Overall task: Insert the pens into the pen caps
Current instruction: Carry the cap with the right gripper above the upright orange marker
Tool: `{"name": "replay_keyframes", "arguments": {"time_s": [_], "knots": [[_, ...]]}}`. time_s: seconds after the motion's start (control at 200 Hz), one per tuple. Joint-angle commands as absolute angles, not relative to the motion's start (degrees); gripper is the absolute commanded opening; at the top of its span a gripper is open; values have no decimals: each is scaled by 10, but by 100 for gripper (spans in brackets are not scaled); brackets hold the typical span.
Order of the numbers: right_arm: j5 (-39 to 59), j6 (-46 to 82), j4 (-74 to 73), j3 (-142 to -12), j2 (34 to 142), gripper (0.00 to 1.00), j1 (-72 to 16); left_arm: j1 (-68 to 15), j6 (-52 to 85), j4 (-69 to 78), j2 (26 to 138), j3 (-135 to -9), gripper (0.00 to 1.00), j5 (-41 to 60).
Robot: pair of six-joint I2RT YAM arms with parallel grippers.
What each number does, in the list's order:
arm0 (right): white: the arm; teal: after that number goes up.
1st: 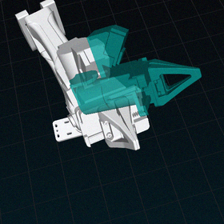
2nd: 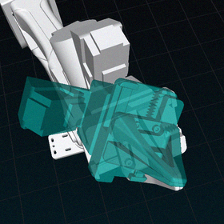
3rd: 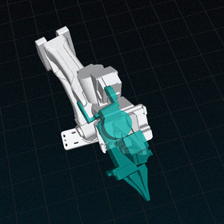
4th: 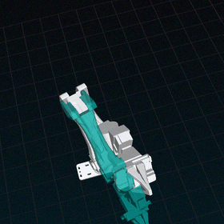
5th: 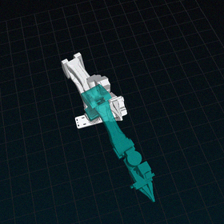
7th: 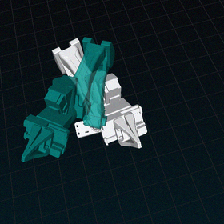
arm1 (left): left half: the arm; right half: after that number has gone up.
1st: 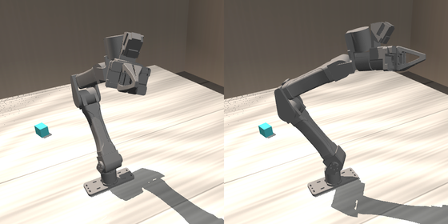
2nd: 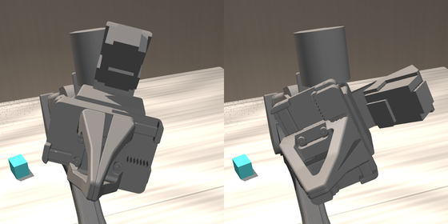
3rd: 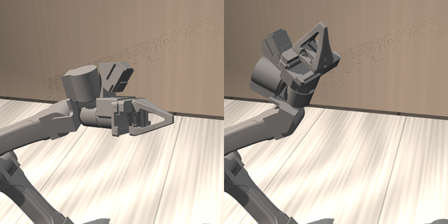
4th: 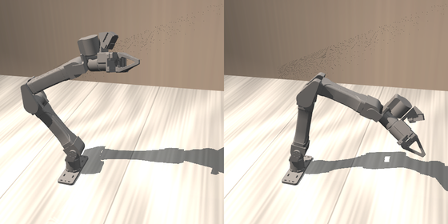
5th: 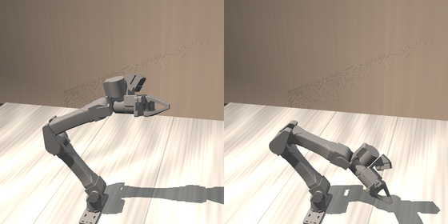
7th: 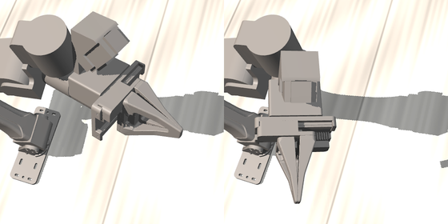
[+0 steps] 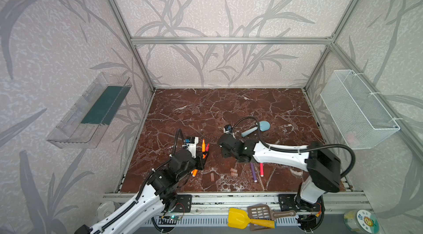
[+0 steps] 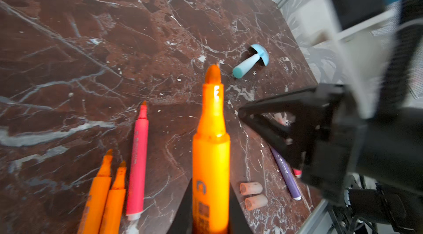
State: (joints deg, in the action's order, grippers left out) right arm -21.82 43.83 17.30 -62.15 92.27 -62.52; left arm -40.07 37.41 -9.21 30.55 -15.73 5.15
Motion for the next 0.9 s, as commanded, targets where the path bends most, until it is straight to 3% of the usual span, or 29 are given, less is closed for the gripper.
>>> {"name": "replay_keyframes", "arguments": {"time_s": [0.0, 0.17, 0.37, 0.895], "knots": [[-263, 436, 172, -581, 823, 7, -623, -410, 389, 4, 325, -140, 0, 115], [-273, 420, 68, -490, 679, 7, -624, -481, 404, 96, 358, -133, 0, 96], [-233, 423, -62, -426, 603, 4, -624, -553, 406, 165, 400, -146, 0, 82], [-157, 471, -203, -396, 641, 0, -624, -587, 419, 266, 420, -124, 0, 86]]}}
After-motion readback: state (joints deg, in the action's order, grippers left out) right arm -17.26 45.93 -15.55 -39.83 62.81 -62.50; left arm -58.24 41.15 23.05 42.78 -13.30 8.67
